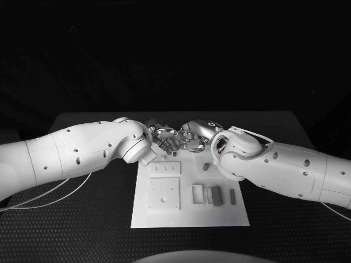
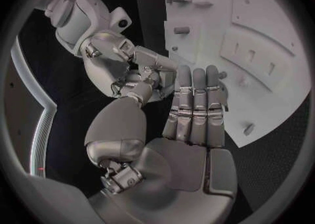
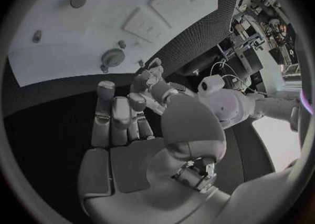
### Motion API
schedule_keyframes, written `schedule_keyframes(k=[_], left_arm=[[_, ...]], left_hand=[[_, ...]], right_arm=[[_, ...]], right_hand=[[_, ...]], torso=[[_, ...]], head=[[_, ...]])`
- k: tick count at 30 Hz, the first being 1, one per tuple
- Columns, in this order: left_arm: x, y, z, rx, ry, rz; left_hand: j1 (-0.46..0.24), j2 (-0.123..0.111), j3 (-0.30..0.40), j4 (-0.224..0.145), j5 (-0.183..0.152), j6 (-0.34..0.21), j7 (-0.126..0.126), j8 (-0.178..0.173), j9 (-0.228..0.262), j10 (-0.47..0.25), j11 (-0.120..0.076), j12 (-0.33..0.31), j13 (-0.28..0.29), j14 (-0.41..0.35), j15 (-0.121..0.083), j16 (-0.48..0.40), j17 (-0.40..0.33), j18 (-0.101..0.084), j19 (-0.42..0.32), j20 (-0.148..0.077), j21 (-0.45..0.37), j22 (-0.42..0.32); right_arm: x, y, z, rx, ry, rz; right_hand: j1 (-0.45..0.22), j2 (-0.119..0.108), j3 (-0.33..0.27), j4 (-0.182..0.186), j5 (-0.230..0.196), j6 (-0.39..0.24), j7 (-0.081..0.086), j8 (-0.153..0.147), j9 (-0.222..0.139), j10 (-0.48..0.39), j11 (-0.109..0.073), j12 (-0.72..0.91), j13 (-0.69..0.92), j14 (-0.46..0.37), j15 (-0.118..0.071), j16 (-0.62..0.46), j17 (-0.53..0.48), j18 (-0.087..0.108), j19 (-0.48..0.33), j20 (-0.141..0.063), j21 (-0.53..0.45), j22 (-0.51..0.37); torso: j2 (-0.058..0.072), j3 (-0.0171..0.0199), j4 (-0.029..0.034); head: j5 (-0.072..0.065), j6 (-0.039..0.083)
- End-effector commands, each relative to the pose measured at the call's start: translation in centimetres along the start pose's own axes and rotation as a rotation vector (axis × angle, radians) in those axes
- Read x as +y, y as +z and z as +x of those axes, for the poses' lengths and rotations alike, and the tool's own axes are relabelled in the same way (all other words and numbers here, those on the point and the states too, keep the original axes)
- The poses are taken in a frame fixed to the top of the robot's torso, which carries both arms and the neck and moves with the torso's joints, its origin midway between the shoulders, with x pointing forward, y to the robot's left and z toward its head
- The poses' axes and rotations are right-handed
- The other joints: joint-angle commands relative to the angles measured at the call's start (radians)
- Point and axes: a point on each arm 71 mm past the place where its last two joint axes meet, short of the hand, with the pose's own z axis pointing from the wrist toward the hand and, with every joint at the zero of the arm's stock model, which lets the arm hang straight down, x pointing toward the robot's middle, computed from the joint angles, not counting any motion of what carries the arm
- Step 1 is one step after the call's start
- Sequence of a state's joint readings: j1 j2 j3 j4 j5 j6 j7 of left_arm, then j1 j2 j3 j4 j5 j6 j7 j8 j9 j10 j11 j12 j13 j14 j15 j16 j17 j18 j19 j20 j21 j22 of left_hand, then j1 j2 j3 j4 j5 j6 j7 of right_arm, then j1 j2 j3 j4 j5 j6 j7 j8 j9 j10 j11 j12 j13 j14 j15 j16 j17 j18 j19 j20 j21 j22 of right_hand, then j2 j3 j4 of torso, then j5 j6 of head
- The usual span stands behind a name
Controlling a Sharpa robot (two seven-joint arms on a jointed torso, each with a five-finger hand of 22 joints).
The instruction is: Assemble the parts on the task board
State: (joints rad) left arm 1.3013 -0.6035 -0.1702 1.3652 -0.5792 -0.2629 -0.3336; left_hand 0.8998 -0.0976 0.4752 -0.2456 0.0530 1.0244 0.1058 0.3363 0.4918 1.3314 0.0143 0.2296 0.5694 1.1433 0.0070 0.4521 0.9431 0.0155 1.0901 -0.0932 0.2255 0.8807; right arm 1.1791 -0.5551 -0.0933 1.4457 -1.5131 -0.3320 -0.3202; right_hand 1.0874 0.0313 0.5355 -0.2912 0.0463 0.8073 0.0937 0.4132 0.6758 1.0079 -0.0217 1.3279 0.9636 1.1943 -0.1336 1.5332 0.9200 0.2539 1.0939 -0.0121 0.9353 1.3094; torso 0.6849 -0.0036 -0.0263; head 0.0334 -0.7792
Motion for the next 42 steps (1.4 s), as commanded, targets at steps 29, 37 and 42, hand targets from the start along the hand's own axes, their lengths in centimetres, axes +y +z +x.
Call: schedule_keyframes(k=[29, 37, 42], left_arm=[[-0.4, -0.2, 0.4, 0.015, -0.014, 0.014], [0.0, -0.3, 0.0, 0.014, -0.014, 0.004], [0.0, -0.3, 0.1, 0.023, -0.017, 0.003]], left_hand=[[0.099, 0.119, 0.107, -0.035, 0.003, 0.028, -0.010, 0.014, 0.009, -0.002, -0.011, 0.041, 0.035, -0.001, -0.009, 0.056, -0.002, 0.010, 0.014, -0.008, 0.011, 0.043], [0.096, 0.125, 0.106, -0.037, -0.002, 0.035, -0.013, 0.020, 0.016, 0.005, -0.014, 0.048, 0.040, 0.002, -0.011, 0.065, -0.001, 0.010, 0.017, -0.009, 0.013, 0.050], [0.091, 0.125, 0.102, -0.036, -0.004, 0.037, -0.014, 0.023, 0.019, 0.008, -0.016, 0.051, 0.042, 0.003, -0.012, 0.070, 0.000, 0.010, 0.019, -0.010, 0.015, 0.054]], right_arm=[[0.2, 0.3, 0.7, 0.034, -0.035, -0.033], [0.0, 0.3, 0.8, 0.034, -0.035, -0.027], [0.0, 0.3, 1.0, 0.037, -0.024, -0.027]], right_hand=[[0.006, -0.005, 0.008, -0.002, 0.004, 0.249, -0.029, -0.003, 0.001, -0.019, -0.020, -0.004, -0.002, 0.009, -0.009, 0.004, 0.001, 0.008, 0.000, -0.007, 0.006, 0.017], [0.005, -0.006, 0.009, -0.002, 0.004, 0.250, -0.029, -0.003, 0.002, -0.018, -0.020, -0.005, -0.002, 0.009, -0.009, 0.003, 0.000, 0.008, 0.000, -0.007, 0.006, 0.017], [0.005, -0.006, 0.009, -0.002, 0.004, 0.250, -0.029, -0.004, 0.002, -0.018, -0.020, -0.005, -0.002, 0.010, -0.009, 0.003, 0.001, 0.008, 0.001, -0.007, 0.006, 0.017]], torso=[[0.001, -0.0001, -0.0001], [0.001, 0.0002, -0.0006], [0.001, 0.0013, -0.0005]], head=[[-0.002, -0.001], [-0.003, -0.002], [-0.003, -0.005]])
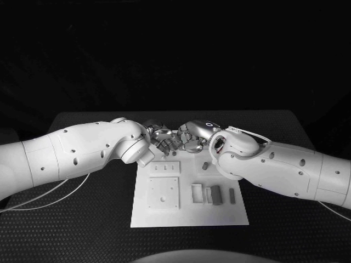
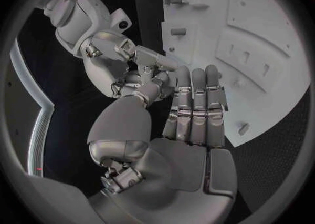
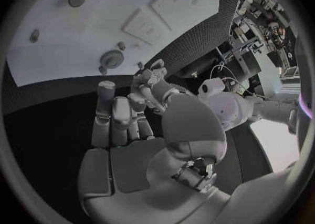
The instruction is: Assemble the parts on the task board
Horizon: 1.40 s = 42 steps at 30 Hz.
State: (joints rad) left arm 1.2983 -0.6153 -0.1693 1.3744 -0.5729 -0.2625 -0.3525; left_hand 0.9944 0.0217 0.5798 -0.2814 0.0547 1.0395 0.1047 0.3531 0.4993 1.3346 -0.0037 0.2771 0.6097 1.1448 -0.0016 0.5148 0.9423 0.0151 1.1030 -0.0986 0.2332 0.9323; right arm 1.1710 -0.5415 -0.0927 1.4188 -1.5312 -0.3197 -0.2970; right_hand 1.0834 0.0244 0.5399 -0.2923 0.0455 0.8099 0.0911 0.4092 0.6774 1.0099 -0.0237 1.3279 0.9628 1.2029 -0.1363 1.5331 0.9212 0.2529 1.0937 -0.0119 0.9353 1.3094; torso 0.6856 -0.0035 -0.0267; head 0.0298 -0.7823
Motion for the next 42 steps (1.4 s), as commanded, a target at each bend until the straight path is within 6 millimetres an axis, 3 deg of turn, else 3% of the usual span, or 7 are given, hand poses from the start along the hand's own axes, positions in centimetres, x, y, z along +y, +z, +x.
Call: schedule_keyframes(k=[1, 8, 14, 20, 36, 42], left_arm=[[-0.5, -0.1, 0.2, 0.020, -0.008, 0.025], [-0.5, -0.1, 0.3, 0.032, -0.012, 0.022], [-0.4, -0.1, 0.3, 0.036, -0.015, 0.020], [-0.5, 0.0, 0.3, 0.038, -0.014, 0.021], [-0.4, -0.1, 0.4, 0.044, -0.009, 0.021], [-0.5, -0.1, 0.4, 0.041, -0.003, 0.022]], left_hand=[[-0.005, 0.006, -0.003, 0.000, -0.005, 0.022, -0.013, 0.006, 0.012, 0.005, 0.002, 0.004, 0.002, 0.002, -0.004, 0.008, 0.001, 0.010, 0.006, -0.005, 0.007, 0.003], [-0.017, 0.003, -0.012, 0.003, -0.006, 0.025, -0.015, 0.011, 0.019, 0.007, 0.000, 0.008, 0.006, 0.002, -0.005, 0.015, 0.004, 0.010, 0.006, -0.006, 0.009, 0.009], [-0.031, -0.004, -0.020, 0.008, -0.006, 0.028, -0.017, 0.015, 0.024, 0.009, -0.001, 0.012, 0.010, 0.004, -0.006, 0.021, 0.006, 0.009, 0.003, -0.006, 0.008, 0.012], [-0.036, -0.007, -0.023, 0.012, -0.006, 0.028, -0.018, 0.016, 0.026, 0.009, -0.002, 0.014, 0.011, 0.003, -0.007, 0.023, 0.006, 0.009, 0.003, -0.007, 0.007, 0.015], [-0.031, -0.007, -0.019, 0.008, -0.006, 0.033, -0.022, 0.021, 0.032, 0.013, -0.006, 0.019, 0.016, 0.005, -0.009, 0.031, 0.009, 0.010, 0.003, -0.009, 0.008, 0.021], [0.003, -0.025, -0.008, -0.006, -0.006, 0.030, -0.023, 0.021, 0.038, 0.010, -0.006, 0.022, 0.020, 0.001, -0.010, 0.037, 0.009, 0.008, 0.002, -0.010, 0.007, 0.029]], right_arm=[[0.2, -0.1, 0.5, 0.027, 0.000, -0.012], [0.0, -0.2, 0.4, -0.004, 0.053, -0.002], [-0.3, -0.2, 0.3, -0.017, 0.139, 0.024], [-0.5, -0.1, 0.4, -0.007, 0.159, 0.039], [-0.8, -0.1, 0.3, -0.012, 0.148, 0.070], [-0.8, -0.1, 0.4, -0.014, 0.150, 0.078]], right_hand=[[0.009, 0.001, 0.005, -0.001, 0.005, 0.247, -0.026, 0.001, 0.001, -0.020, -0.018, -0.005, -0.001, 0.001, -0.006, 0.003, -0.001, 0.009, 0.001, -0.007, 0.006, 0.017], [0.005, -0.001, 0.005, 0.000, 0.005, 0.249, -0.027, 0.000, 0.002, -0.019, -0.018, -0.005, -0.001, 0.000, -0.006, 0.003, -0.003, 0.009, 0.001, -0.007, 0.006, 0.017], [-0.007, -0.025, 0.002, -0.001, 0.005, 0.258, -0.030, 0.000, 0.009, -0.011, -0.021, -0.006, -0.002, 0.013, -0.008, 0.002, 0.007, 0.009, 0.007, -0.009, 0.008, 0.016], [-0.015, -0.034, 0.002, -0.001, 0.005, 0.266, -0.033, -0.001, 0.013, -0.005, -0.024, -0.007, -0.002, 0.026, -0.011, 0.003, 0.019, 0.009, 0.012, -0.012, 0.009, 0.015], [-0.021, -0.043, 0.003, -0.002, 0.005, 0.277, -0.038, -0.001, 0.020, 0.003, -0.029, -0.007, 0.000, 0.049, -0.016, 0.006, 0.051, 0.009, 0.019, -0.016, 0.011, 0.015], [-0.021, -0.044, 0.003, -0.002, 0.005, 0.280, -0.039, -0.002, 0.021, 0.006, -0.030, -0.007, 0.000, 0.056, -0.017, 0.007, 0.061, 0.009, 0.021, -0.018, 0.012, 0.015]], torso=[[0.000, 0.0010, -0.0003], [0.000, 0.0011, -0.0005], [0.000, 0.0013, -0.0009], [0.000, -0.0002, -0.0004], [0.000, -0.0008, 0.0009], [-0.001, -0.0005, 0.0005]], head=[[0.001, -0.001], [0.001, -0.002], [0.001, -0.002], [-0.002, -0.002], [-0.006, -0.001], [-0.007, -0.001]])
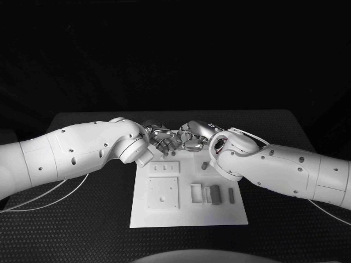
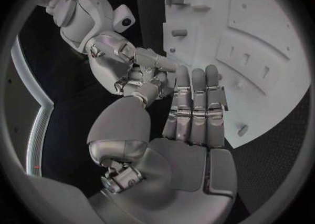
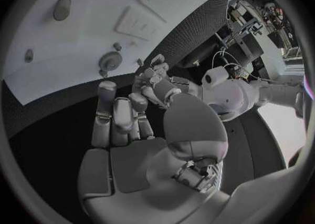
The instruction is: Assemble the parts on the task board
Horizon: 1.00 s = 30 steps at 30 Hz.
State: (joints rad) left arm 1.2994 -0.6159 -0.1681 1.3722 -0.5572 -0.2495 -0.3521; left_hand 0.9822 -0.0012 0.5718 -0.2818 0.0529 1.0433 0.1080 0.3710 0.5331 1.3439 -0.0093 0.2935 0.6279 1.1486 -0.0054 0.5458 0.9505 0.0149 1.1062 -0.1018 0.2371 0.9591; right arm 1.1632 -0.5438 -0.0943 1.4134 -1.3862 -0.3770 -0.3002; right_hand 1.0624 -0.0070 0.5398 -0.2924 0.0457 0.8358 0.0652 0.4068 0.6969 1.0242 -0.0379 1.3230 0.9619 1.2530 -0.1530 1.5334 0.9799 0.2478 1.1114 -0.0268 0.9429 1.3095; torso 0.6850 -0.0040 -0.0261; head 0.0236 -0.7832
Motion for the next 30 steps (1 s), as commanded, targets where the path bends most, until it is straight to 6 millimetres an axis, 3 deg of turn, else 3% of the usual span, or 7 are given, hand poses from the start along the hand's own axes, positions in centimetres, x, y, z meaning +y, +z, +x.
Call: schedule_keyframes(k=[1, 15, 30], left_arm=[[-0.5, -0.1, 0.4, 0.027, 0.009, 0.026], [-0.6, -0.1, 0.4, 0.003, 0.026, 0.050], [-0.6, -0.2, 0.4, -0.004, 0.023, 0.054]], left_hand=[[0.019, -0.004, 0.001, -0.006, -0.004, 0.026, -0.027, 0.003, 0.004, 0.000, 0.000, 0.006, 0.002, -0.003, -0.006, 0.006, 0.000, 0.008, -0.002, -0.007, 0.002, 0.003], [0.030, -0.008, 0.002, -0.004, -0.004, 0.026, -0.027, 0.004, 0.007, 0.000, 0.000, 0.008, 0.004, -0.004, -0.006, 0.009, -0.001, 0.007, -0.002, -0.006, 0.001, 0.006], [0.029, -0.006, 0.000, -0.003, -0.004, 0.028, -0.027, 0.005, 0.009, 0.001, 0.000, 0.009, 0.005, -0.002, -0.006, 0.011, -0.001, 0.006, -0.004, -0.006, 0.000, 0.007]], right_arm=[[-0.1, 0.0, 0.0, -0.009, 0.003, 0.018], [-0.6, 0.0, 0.4, 0.025, 0.131, 0.103], [-1.4, 0.2, 0.3, 0.007, 0.145, 0.155]], right_hand=[[0.000, -0.013, 0.004, -0.002, 0.005, 0.255, -0.014, 0.001, 0.002, -0.008, -0.016, -0.002, 0.001, 0.007, 0.000, 0.007, 0.004, 0.014, 0.004, -0.003, 0.005, 0.015], [-0.002, -0.013, 0.005, -0.001, 0.005, 0.258, -0.015, 0.000, 0.004, -0.005, -0.018, -0.002, 0.002, 0.012, -0.002, 0.008, 0.011, 0.014, 0.005, -0.004, 0.005, 0.015], [-0.005, -0.012, 0.006, -0.001, 0.005, 0.258, -0.015, -0.001, 0.005, -0.005, -0.018, -0.003, 0.002, 0.013, -0.002, 0.008, 0.011, 0.014, 0.005, -0.005, 0.005, 0.015]], torso=[[0.000, 0.0000, -0.0002], [0.000, 0.0003, -0.0004], [0.000, 0.0003, -0.0010]], head=[[-0.002, 0.000], [-0.002, 0.002], [-0.005, 0.003]])
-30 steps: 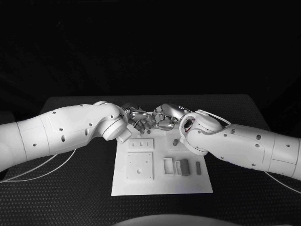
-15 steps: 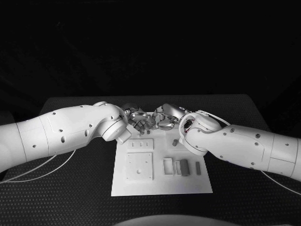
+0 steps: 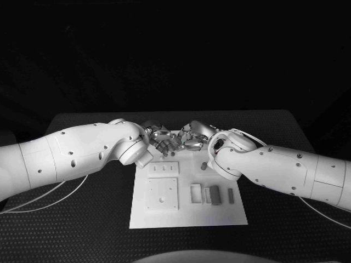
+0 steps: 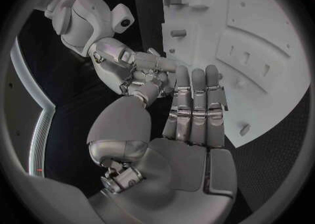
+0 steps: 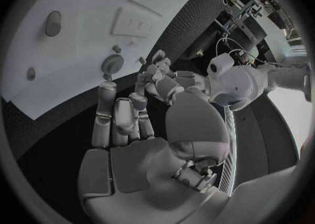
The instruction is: Assemble the parts on the task board
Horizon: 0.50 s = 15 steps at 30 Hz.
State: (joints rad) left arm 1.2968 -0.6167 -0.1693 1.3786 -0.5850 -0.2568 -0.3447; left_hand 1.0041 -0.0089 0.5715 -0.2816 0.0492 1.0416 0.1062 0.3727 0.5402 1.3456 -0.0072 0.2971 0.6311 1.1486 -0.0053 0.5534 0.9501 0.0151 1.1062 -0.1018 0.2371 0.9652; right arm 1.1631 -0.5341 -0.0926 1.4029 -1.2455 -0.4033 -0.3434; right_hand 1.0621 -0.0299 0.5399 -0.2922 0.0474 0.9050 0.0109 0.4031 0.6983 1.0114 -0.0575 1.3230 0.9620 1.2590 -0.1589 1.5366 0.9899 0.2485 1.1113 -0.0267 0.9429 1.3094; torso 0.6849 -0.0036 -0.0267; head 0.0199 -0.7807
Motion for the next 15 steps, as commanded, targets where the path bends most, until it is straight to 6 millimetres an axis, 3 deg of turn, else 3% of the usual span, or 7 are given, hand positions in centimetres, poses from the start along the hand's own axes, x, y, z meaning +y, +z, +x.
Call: schedule_keyframes(k=[1, 15], left_arm=[[-0.60, -0.16, 0.19, 0.000, -0.002, 0.040], [-0.56, -0.23, 0.07, -0.011, -0.004, 0.043]], left_hand=[[0.007, 0.001, 0.000, -0.003, 0.000, 0.030, -0.025, 0.003, 0.002, 0.000, -0.002, 0.006, 0.002, -0.002, -0.006, 0.004, 0.000, 0.006, -0.004, -0.006, 0.000, 0.001], [0.007, 0.001, -0.002, -0.003, -0.001, 0.031, -0.026, 0.004, 0.004, 0.002, -0.003, 0.007, 0.003, -0.001, -0.006, 0.006, 0.000, 0.004, -0.008, -0.006, -0.002, 0.004]], right_arm=[[-0.95, 0.08, -0.06, -0.014, 0.016, 0.062], [-1.52, 0.15, -0.01, -0.013, 0.063, 0.089]], right_hand=[[-0.005, 0.011, 0.006, -0.001, 0.003, 0.189, 0.039, 0.003, 0.003, 0.008, 0.001, -0.003, 0.002, 0.008, 0.003, 0.005, 0.003, 0.013, 0.005, -0.005, 0.005, 0.015], [-0.008, 0.010, 0.008, -0.001, 0.003, 0.190, 0.039, 0.001, 0.004, 0.009, 0.001, -0.004, 0.002, 0.005, 0.003, 0.004, -0.002, 0.013, 0.005, -0.005, 0.004, 0.015]], torso=[[0.000, 0.0000, -0.0004], [0.000, 0.0008, 0.0001]], head=[[-0.001, 0.000], [-0.006, 0.004]])
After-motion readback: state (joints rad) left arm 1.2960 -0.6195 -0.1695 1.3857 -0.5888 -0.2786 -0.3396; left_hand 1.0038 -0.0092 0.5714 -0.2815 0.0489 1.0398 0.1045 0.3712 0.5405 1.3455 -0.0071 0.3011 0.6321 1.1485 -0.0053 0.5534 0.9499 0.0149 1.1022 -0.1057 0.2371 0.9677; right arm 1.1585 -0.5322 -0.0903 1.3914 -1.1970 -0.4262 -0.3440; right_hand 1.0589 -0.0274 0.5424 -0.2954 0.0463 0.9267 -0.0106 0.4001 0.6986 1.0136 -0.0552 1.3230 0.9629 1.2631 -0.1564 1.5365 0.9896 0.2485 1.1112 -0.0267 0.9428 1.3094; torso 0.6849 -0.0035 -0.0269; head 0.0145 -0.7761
